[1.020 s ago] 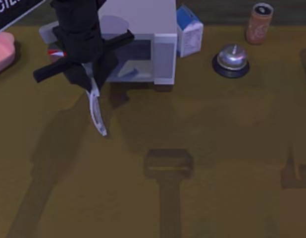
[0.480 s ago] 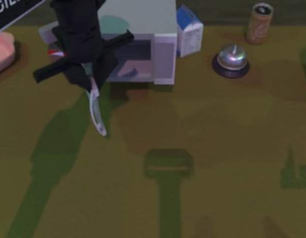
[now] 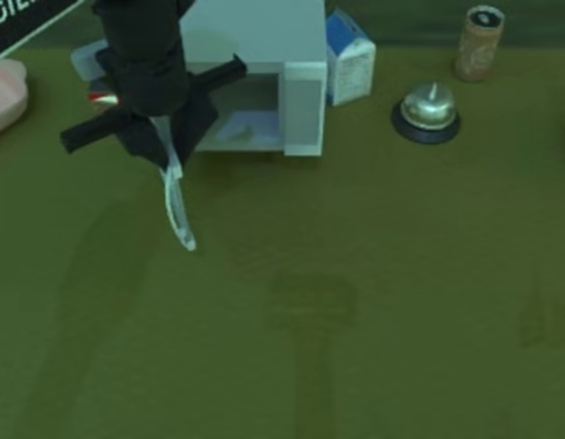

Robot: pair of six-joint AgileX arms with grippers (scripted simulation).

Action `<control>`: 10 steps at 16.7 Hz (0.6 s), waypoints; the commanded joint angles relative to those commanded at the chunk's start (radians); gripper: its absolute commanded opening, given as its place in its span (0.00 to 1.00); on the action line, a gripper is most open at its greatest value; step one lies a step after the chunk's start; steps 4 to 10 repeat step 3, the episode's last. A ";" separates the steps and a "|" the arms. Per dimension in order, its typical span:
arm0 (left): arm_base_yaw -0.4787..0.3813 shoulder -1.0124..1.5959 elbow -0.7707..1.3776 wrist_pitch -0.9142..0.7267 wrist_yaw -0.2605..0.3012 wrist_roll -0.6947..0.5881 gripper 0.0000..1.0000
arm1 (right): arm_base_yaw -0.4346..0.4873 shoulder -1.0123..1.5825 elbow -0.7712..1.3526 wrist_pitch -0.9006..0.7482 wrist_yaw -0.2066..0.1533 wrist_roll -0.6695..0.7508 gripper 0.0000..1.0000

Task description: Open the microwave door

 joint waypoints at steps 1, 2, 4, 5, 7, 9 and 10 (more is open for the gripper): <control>0.000 0.000 0.000 0.000 0.000 0.000 0.00 | 0.000 0.000 0.000 0.000 0.000 0.000 1.00; 0.000 0.000 0.000 0.000 0.000 0.000 0.00 | 0.000 0.000 0.000 0.000 0.000 0.000 1.00; 0.000 0.000 0.000 0.000 0.000 0.000 0.00 | 0.000 0.000 0.000 0.000 0.000 0.000 1.00; 0.000 0.000 0.000 0.000 0.000 0.000 0.00 | 0.000 0.000 0.000 0.000 0.000 0.000 1.00; 0.000 0.000 0.000 0.000 0.000 0.000 0.00 | 0.000 0.000 0.000 0.000 0.000 0.000 1.00; 0.000 0.000 0.000 0.000 0.000 0.000 0.00 | 0.000 0.000 0.000 0.000 0.000 0.000 1.00; 0.000 0.000 0.000 0.000 0.000 0.000 0.00 | 0.000 0.000 0.000 0.000 0.000 0.000 1.00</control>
